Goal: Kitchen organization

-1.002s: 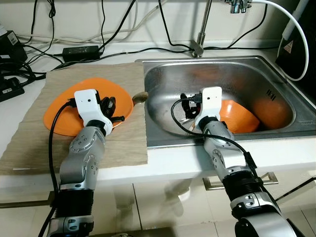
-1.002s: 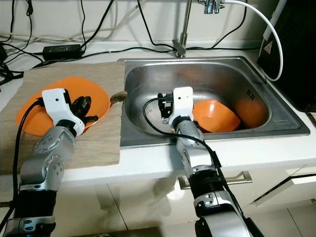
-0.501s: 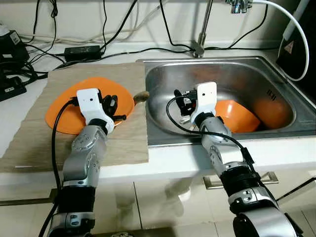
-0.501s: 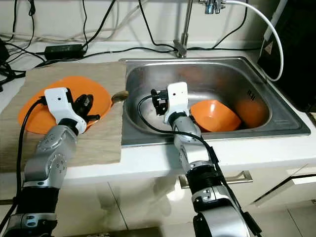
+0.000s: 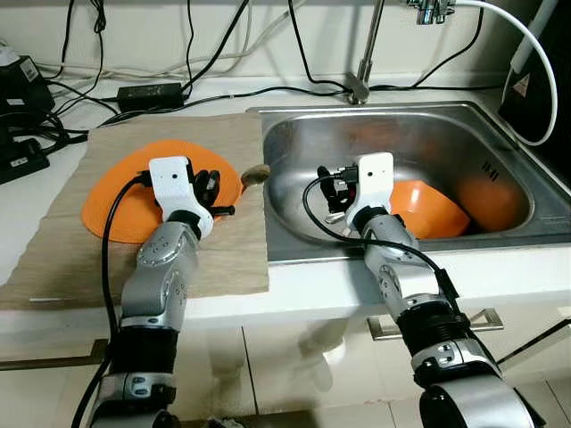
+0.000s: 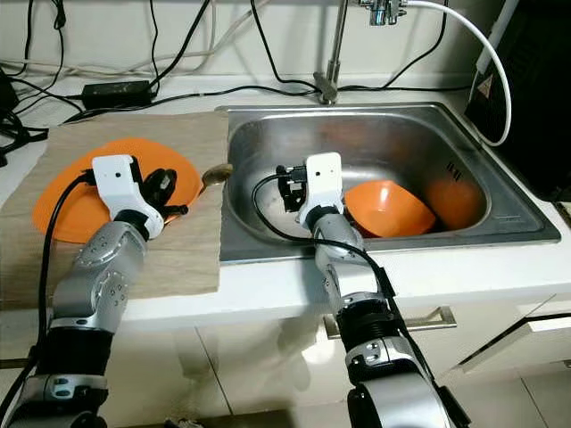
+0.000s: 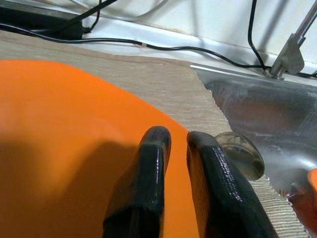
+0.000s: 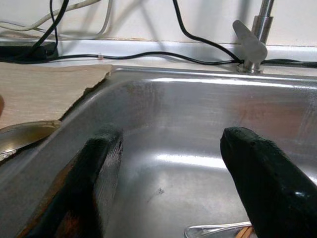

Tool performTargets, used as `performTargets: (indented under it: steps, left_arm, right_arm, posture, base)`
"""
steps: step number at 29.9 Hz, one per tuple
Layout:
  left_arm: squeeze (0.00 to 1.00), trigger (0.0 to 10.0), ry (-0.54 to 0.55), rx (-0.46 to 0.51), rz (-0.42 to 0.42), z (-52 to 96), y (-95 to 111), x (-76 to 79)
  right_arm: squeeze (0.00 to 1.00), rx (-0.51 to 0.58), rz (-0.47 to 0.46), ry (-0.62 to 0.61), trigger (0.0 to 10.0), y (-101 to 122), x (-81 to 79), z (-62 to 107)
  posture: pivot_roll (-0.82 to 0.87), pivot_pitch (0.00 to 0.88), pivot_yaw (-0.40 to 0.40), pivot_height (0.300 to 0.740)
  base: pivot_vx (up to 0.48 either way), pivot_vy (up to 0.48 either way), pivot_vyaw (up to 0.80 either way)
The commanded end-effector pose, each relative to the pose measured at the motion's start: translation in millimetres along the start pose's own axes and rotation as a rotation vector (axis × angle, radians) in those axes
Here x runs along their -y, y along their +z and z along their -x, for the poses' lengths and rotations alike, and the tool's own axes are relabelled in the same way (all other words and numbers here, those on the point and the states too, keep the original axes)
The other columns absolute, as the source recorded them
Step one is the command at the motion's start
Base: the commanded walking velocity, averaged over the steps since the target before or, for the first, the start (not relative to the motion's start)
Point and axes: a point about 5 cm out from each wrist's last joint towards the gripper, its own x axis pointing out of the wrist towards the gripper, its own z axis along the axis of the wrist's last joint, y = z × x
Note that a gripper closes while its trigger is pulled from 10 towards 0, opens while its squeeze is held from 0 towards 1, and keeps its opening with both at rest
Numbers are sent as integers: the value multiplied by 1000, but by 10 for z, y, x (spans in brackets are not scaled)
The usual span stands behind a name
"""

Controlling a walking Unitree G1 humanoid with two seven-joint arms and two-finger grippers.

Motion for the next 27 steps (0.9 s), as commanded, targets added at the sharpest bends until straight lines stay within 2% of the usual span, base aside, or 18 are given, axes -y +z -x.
performTargets:
  steps: [1, 6, 10, 11, 14, 27]
  left_arm:
    - [0, 10000, 5, -52, 2, 12, -116, -29]
    - [0, 10000, 5, -67, 9, 34, -152, -35]
    - [0, 10000, -10, 17, -11, 51, -34, 9]
    - [0, 10000, -7, 68, -25, 74, 42, 8]
    - [0, 10000, 18, 97, 9, 111, 93, -25]
    - [0, 10000, 21, 96, 9, 122, 89, -24]
  right_arm:
    - [0, -8, -4, -5, 10000, -18, 5, -1]
    - [0, -14, -11, -5, 10000, -36, -11, -4]
    - [0, 18, -35, -11, 10000, 4, -10, 14]
    - [0, 34, -32, -25, 10000, 24, 18, 33]
    - [0, 70, 4, -21, 10000, 58, 30, 68]
    - [0, 81, 8, -26, 10000, 67, 37, 71]
  posture:
    - [-11, 0, 22, 740]
    - [-10, 0, 21, 740]
    - [-9, 0, 16, 740]
    - [-9, 0, 15, 740]
    - [-12, 0, 16, 740]
    - [-11, 0, 17, 740]
  base:
    - [0, 0, 0]
    - [0, 0, 0]
    - [0, 0, 0]
    - [0, 0, 0]
    - [0, 0, 0]
    - [0, 0, 0]
